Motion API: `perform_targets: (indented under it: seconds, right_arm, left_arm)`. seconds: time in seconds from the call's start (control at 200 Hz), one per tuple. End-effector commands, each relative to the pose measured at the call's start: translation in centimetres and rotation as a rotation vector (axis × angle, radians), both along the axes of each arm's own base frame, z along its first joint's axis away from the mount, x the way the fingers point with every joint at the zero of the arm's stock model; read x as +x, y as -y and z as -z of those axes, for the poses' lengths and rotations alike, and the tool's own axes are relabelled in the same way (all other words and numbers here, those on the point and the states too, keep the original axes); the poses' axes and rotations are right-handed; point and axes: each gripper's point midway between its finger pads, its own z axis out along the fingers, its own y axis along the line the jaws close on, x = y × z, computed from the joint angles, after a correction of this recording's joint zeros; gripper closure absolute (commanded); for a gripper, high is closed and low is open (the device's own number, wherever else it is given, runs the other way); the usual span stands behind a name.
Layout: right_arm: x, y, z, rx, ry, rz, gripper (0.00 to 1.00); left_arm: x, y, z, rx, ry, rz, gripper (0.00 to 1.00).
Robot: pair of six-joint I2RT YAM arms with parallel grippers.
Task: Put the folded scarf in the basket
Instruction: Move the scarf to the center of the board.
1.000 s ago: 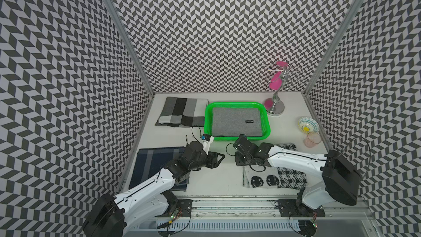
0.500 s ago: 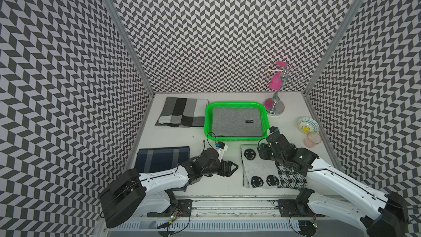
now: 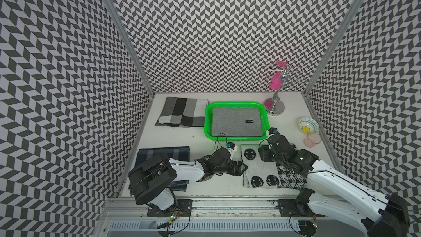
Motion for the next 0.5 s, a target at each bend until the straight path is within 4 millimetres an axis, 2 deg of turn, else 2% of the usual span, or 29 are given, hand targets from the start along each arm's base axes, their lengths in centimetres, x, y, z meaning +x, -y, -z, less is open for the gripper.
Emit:
perform_targets:
  seconds: [0.0,0.21,0.29,0.361,0.461,0.496]
  right_arm:
    - [0.6,0.1,-1.5,0.023,0.066,-0.003,0.57]
    - [0.5,0.3,-2.6,0.031,0.092,-0.005,0.57]
    - [0.5,0.4,-2.9,0.034,0.101,-0.005,0.57]
    - [0.6,0.4,-3.2,0.035,0.111,-0.009,0.57]
    - [0.6,0.3,-3.0,0.030,0.114,-0.020,0.57]
    - [0.5,0.3,-2.8,0.027,0.113,-0.023,0.57]
  left_arm:
    - [-0.1,2.4,-1.1,-0.054,0.007,0.034,0.19]
    - [-1.0,3.1,1.6,-0.036,-0.068,0.044,0.20]
    - [-1.5,3.5,2.3,-0.052,-0.096,0.058,0.25]
    - [-1.6,4.0,2.6,-0.067,-0.102,0.069,0.35]
    - [-1.3,4.3,2.5,-0.082,-0.088,0.073,0.56]
    - [-1.4,4.5,2.5,-0.083,-0.082,0.086,0.67]
